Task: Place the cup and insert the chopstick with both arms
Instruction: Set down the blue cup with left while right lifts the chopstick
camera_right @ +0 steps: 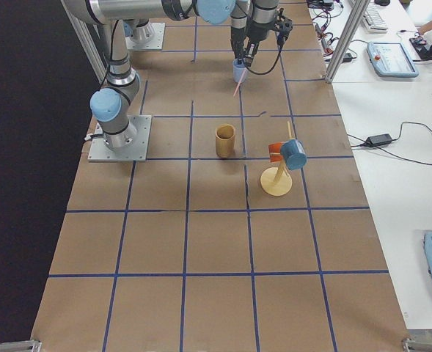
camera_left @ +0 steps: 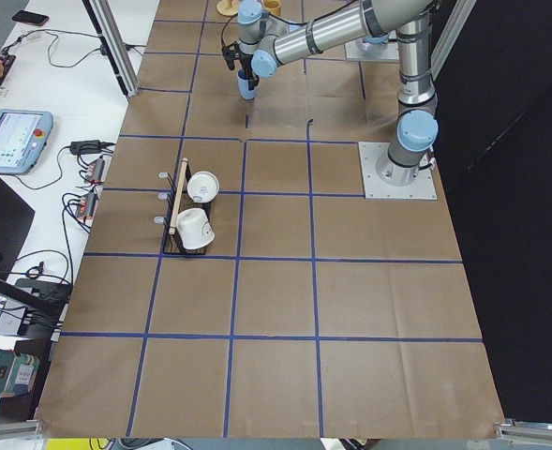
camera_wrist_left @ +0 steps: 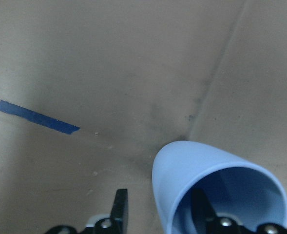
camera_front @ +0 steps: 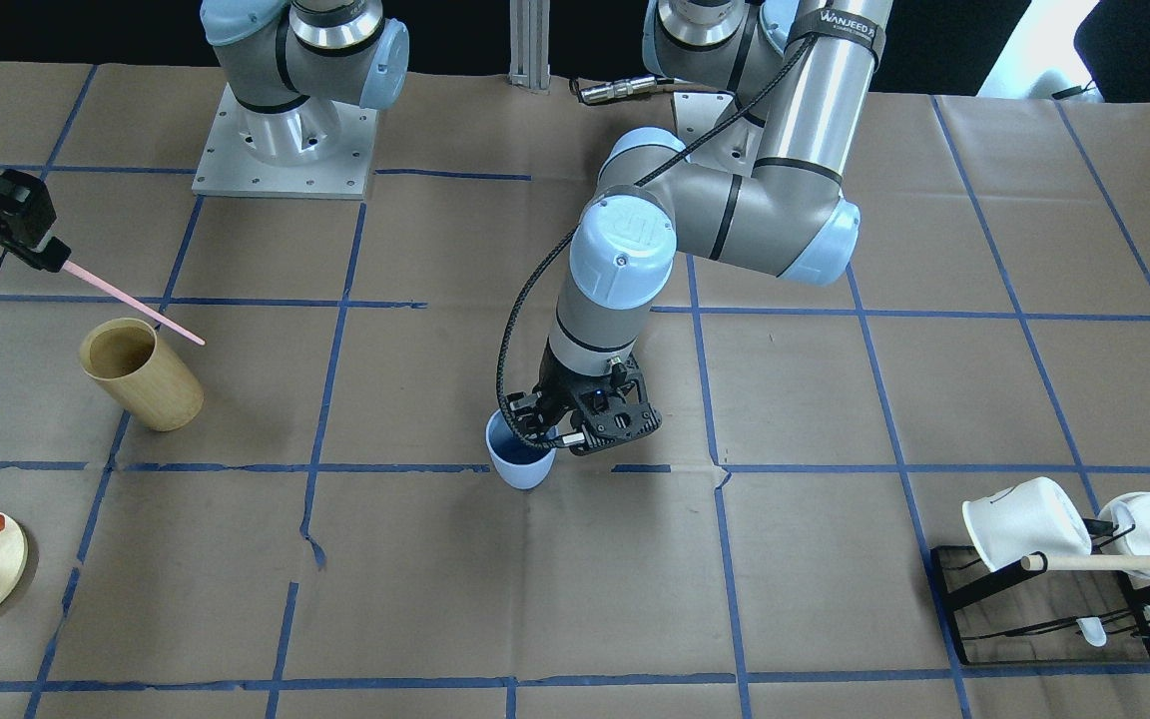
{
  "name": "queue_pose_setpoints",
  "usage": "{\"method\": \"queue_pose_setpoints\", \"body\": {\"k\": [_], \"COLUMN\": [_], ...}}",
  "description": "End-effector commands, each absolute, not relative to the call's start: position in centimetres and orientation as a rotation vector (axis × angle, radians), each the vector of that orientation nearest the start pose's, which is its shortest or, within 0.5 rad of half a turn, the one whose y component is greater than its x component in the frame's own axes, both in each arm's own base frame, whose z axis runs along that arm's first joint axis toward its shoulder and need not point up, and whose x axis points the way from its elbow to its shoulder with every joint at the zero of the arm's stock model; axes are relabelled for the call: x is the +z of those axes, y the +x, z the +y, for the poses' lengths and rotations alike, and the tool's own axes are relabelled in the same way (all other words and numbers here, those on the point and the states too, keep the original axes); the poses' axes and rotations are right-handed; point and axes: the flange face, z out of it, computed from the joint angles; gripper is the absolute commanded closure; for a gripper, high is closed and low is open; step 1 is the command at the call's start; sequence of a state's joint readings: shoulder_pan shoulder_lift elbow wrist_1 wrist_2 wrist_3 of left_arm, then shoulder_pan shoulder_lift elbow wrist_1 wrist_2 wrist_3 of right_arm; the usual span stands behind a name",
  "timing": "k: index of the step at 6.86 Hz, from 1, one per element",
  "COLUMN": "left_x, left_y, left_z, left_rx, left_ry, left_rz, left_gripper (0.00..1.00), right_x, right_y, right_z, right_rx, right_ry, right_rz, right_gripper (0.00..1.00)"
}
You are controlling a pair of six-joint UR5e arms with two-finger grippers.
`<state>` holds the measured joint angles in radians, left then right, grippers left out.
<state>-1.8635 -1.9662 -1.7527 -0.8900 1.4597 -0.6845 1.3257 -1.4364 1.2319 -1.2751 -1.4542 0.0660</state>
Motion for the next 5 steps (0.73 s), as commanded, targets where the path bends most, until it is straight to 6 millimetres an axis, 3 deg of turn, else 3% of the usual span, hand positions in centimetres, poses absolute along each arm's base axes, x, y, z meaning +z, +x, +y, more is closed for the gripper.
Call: {"method": "queue_pose_setpoints", "body": {"k": [1,3,4,5], "left_x": [28.1,33.0,35.4,37.7], "left_y": [-30.1,-29.2,-27.9,-27.2], "left_z": [-54.5,-56.2,-57.1,-57.8], "left_rx": [-0.131,-0.088,-0.028,0.004], "left_ry": [-0.664,-0.686,-0.610,-0.546], "left_rz": [3.242,3.216,3.209,3.209], "left_gripper": [0.00,0.00,0.00,0.00], "right_x": [57.9,58.2,58.1,58.1], "right_y": [2.7,7.5,11.3,14.2], "right_z": [-55.1,-54.7,-54.6,-54.4], "right_rx": [0.059,0.060,0.037,0.022], "right_ry": [0.536,0.526,0.452,0.501], "right_rz": [2.956,2.958,2.971,2.960], "right_gripper": [0.92,0.92,0.92,0.92]}}
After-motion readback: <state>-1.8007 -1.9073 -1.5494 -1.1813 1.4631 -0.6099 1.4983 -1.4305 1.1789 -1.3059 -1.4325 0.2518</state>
